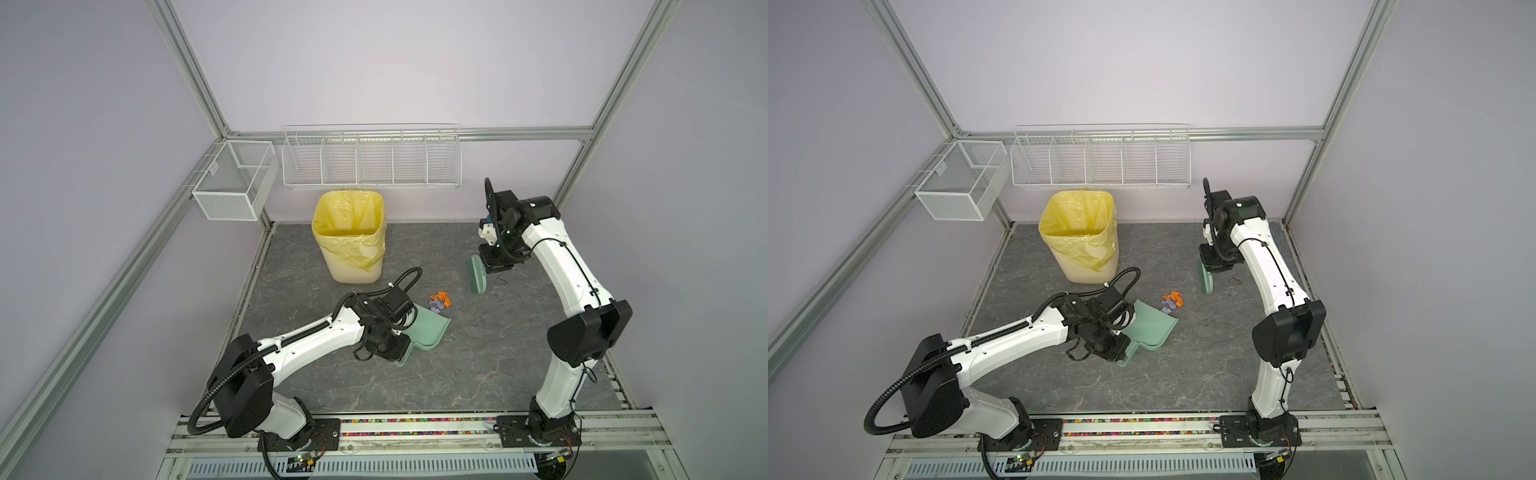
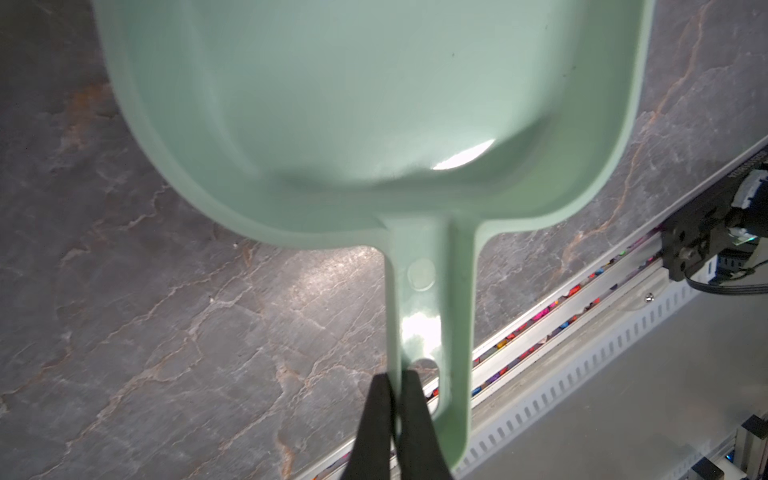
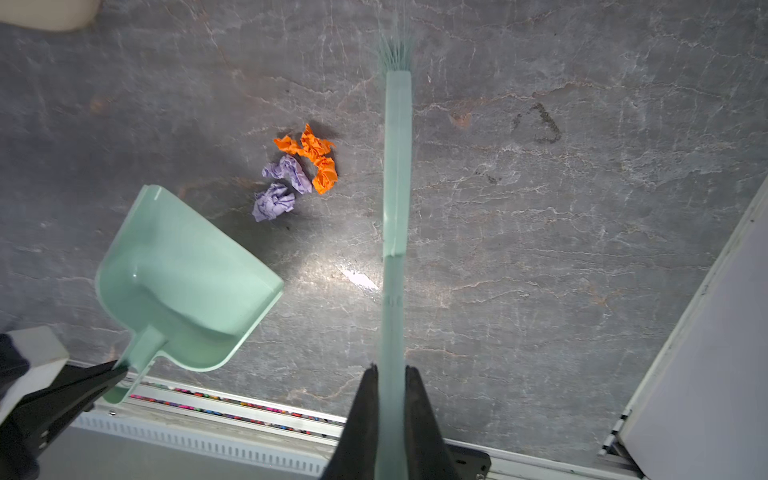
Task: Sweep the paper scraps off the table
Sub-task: 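Move the dustpan away from the bin while the right gripper lifts the brush back, then set the green dustpan beside the scraps while the right gripper brings the brush behind them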
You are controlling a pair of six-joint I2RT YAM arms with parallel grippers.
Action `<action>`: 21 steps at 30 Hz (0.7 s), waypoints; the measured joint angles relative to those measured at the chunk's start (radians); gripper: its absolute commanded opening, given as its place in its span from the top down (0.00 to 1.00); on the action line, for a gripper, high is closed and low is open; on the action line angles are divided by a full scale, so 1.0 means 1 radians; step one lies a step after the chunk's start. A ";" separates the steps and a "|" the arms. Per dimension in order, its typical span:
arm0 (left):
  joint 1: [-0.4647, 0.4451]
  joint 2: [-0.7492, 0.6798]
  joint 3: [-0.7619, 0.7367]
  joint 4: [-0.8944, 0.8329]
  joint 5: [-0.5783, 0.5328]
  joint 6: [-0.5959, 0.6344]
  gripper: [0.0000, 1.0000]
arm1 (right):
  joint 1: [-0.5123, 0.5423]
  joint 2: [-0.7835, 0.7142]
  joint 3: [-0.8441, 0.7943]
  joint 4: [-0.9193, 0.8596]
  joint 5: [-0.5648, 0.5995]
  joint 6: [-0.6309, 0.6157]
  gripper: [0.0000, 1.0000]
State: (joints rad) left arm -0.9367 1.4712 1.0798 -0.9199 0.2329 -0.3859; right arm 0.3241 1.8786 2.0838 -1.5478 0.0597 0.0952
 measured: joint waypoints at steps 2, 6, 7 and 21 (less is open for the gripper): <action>-0.008 0.000 0.000 0.003 0.000 -0.004 1.00 | 0.027 0.033 0.030 -0.019 0.024 -0.008 0.93; -0.018 0.001 0.000 0.003 0.000 -0.006 1.00 | 0.058 0.119 0.122 -0.046 0.058 -0.024 0.93; -0.019 0.001 -0.001 0.003 0.000 -0.006 1.00 | 0.061 0.138 0.142 -0.048 0.068 -0.029 0.93; -0.023 0.029 -0.026 -0.009 -0.005 -0.006 1.00 | 0.098 0.298 0.229 -0.056 0.168 -0.066 0.93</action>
State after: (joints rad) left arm -0.9592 1.4998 1.0542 -0.9291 0.2279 -0.3920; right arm 0.4217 2.1765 2.3127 -1.6035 0.2276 0.0288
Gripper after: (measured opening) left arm 0.048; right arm 0.115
